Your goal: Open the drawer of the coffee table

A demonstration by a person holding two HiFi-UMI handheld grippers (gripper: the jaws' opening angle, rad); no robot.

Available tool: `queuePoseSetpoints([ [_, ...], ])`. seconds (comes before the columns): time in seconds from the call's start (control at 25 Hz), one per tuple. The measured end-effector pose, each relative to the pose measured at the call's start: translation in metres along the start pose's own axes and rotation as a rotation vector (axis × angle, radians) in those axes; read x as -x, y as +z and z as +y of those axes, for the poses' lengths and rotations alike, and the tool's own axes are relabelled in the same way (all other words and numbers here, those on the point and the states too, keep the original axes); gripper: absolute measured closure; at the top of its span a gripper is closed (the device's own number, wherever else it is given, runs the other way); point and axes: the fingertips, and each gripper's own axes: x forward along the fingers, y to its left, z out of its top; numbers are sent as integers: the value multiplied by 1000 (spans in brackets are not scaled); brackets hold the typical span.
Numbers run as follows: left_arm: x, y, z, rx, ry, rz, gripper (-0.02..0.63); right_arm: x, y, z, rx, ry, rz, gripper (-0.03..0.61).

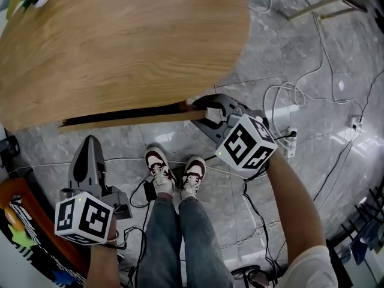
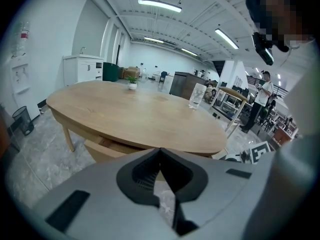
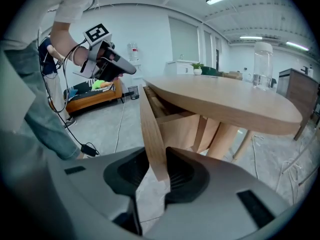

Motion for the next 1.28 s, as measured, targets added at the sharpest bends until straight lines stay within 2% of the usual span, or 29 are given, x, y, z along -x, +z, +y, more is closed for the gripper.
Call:
queuePoseSetpoints([
  [0.44,8,-6,-2,22,16,3,620,4,-4,11,2,11,24,477],
  [0.88,13,-10,5,34,12,-2,620,7,-10,38,18,69,54,482],
  [1.08,14,-14,10,44,15,7,620,8,-12,40,5,62,62,480],
  [1.28,15,-14,18,50,21,7,620,6,-13,42,45,65,85,485],
])
